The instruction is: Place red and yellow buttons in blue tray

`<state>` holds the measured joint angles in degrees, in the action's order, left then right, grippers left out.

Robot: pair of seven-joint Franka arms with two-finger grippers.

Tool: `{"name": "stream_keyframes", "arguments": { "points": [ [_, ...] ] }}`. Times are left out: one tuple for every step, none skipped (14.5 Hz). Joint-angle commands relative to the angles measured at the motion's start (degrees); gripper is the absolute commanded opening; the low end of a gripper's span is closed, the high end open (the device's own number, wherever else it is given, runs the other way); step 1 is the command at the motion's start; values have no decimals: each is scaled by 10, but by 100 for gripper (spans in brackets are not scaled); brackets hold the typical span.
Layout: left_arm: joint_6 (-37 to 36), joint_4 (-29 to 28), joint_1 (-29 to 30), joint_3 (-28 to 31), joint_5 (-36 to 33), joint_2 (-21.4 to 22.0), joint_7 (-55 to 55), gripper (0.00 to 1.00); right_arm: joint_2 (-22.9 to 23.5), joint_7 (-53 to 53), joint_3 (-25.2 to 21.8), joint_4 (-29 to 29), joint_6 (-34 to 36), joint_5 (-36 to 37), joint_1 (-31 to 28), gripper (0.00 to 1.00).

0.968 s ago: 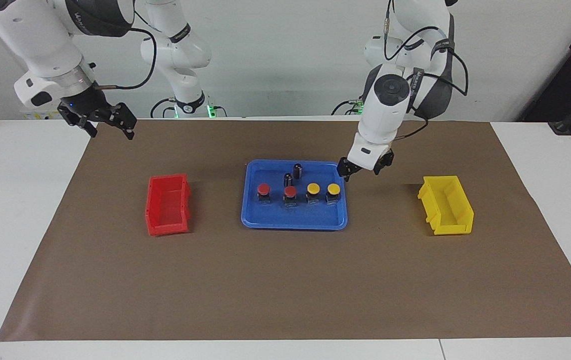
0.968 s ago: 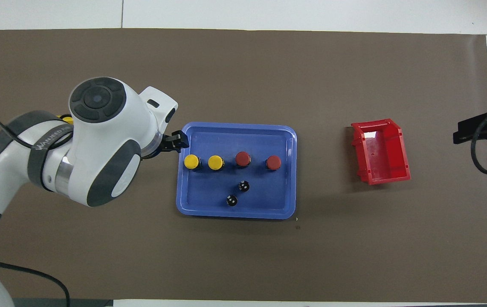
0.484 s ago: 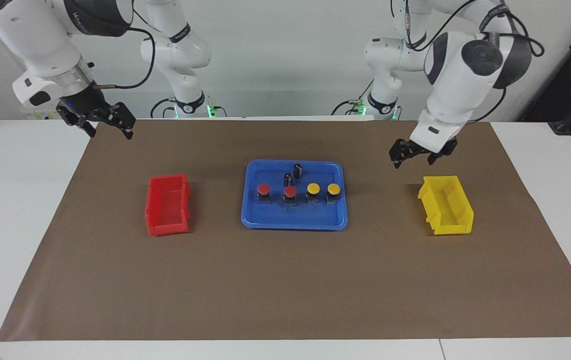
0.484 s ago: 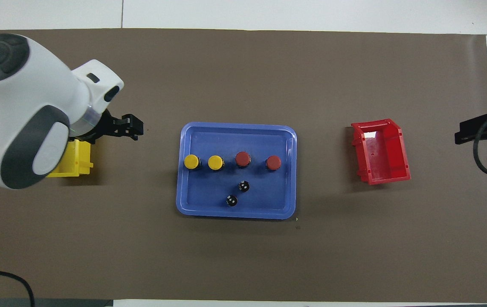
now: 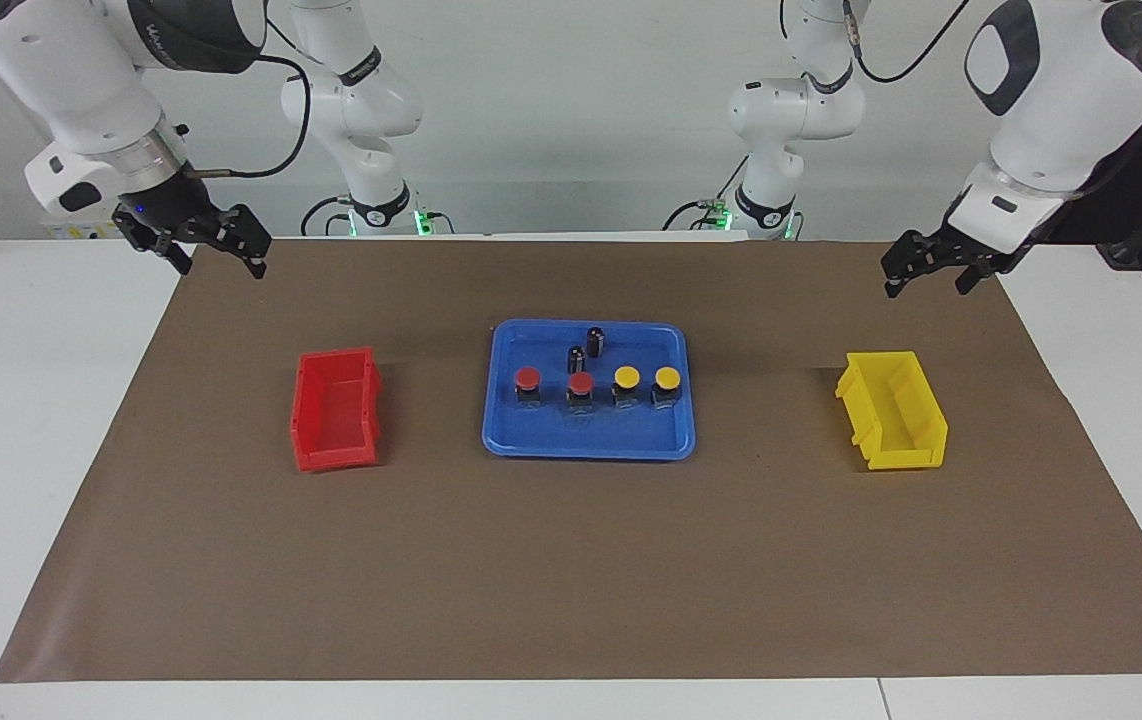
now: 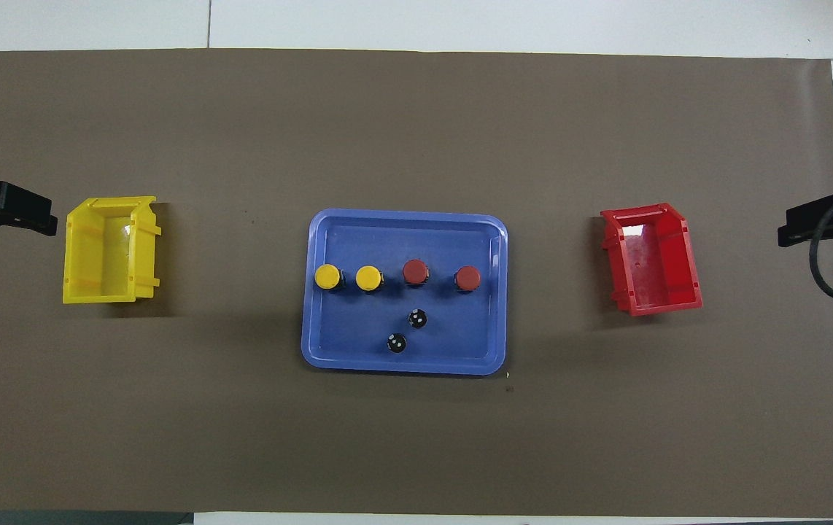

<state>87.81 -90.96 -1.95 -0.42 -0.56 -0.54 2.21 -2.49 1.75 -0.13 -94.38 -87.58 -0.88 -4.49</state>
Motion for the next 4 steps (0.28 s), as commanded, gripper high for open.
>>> {"name": "stream_keyframes", "arguments": {
  "points": [
    [-5,13,24,-5,5,0,30,100,-10,-18,1,-11,1,0,-5,100],
    [-4,14,25,-5,5,-1,41,100,-10,-18,1,-11,1,0,-5,100],
    [-4,16,25,-5,6,0,49,100,-10,-18,1,-11,1,0,-5,100],
    [-4,18,25,-5,6,0,50,100,-10,-18,1,-11,1,0,-4,100]
  ]
}}
